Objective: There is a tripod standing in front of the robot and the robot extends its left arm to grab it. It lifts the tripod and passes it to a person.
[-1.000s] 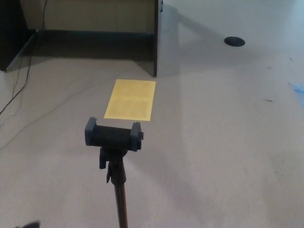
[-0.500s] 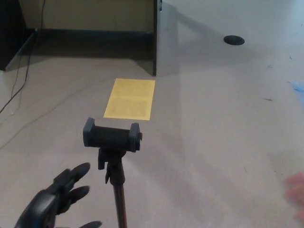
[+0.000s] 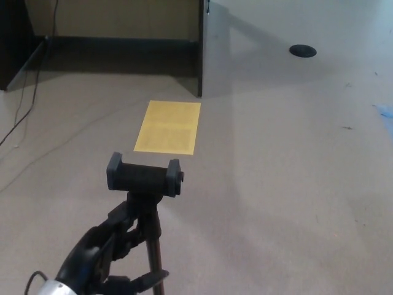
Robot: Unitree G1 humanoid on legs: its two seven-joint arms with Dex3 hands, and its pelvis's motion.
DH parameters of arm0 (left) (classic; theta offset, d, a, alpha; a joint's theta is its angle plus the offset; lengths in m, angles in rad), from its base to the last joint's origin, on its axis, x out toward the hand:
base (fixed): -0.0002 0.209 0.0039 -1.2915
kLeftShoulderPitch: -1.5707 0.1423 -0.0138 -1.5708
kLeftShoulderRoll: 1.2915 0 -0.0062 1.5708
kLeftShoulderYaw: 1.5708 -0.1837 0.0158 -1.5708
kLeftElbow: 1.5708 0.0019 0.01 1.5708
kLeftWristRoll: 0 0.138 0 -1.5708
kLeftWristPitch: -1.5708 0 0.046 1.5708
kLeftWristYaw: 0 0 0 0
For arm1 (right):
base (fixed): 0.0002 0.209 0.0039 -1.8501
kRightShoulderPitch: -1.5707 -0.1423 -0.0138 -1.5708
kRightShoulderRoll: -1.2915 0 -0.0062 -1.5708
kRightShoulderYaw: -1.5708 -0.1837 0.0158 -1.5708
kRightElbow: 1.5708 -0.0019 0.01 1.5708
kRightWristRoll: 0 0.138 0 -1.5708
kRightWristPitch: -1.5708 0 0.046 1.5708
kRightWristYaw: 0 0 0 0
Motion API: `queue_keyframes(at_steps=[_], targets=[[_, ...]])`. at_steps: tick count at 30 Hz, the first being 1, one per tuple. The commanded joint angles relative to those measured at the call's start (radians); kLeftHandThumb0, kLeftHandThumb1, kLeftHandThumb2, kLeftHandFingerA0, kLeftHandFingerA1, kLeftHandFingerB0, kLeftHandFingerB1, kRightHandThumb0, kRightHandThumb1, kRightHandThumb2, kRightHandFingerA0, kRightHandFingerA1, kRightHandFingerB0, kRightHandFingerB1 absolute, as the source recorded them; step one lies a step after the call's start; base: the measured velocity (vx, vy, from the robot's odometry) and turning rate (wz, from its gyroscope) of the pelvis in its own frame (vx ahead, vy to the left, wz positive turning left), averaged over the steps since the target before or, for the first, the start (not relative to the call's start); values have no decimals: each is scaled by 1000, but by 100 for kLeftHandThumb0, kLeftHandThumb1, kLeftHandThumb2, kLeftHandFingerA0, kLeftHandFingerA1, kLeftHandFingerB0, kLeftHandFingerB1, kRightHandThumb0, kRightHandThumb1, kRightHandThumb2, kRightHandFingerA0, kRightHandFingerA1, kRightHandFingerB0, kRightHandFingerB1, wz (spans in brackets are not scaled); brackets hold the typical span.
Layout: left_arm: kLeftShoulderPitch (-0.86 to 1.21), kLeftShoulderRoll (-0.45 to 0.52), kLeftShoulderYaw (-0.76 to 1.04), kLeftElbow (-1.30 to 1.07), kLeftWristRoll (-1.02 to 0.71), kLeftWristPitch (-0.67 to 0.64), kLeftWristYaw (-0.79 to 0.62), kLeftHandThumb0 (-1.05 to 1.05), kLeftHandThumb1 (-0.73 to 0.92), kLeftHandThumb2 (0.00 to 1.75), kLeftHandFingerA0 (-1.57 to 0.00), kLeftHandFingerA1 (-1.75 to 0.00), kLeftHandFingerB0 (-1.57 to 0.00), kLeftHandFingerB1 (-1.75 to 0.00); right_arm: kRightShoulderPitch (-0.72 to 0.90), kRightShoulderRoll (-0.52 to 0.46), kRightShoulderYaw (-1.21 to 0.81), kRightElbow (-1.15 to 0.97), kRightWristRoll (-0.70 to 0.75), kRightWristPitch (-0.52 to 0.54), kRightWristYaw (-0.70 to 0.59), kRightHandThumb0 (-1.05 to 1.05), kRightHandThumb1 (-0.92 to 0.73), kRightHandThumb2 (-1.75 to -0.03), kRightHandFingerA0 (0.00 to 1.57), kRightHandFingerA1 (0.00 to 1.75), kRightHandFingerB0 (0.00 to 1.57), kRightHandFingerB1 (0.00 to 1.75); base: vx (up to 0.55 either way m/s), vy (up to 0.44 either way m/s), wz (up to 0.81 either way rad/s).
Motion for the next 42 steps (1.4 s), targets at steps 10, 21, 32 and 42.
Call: queue_keyframes(at_steps=[10,21,32,42], targets=[[-86,-92,-13,46,-43,132,2,-53,34,77,-11,-48,0,-24,-6,-15,-4,11,-2,-8,-9,-39,-67,-60,68,41,54,37,0,0,0],[-206,-128,3,278,6,85,67,-59,35,69,-18,-45,-5,-20,-5,-18,-1,-15,-5,-22,-11,-39,-67,-60,69,42,54,37,0,0,0],[-301,-153,66,447,-5,56,122,-47,43,65,-32,-46,-8,-30,1,-18,-4,-41,-2,-25,-8,-38,-67,-61,70,43,55,38,0,0,0],[-303,-184,13,426,72,-65,196,3,86,68,-110,-101,-86,-74,-10,-14,-9,-25,5,-28,4,-39,-66,-60,65,42,55,38,0,0,0]])
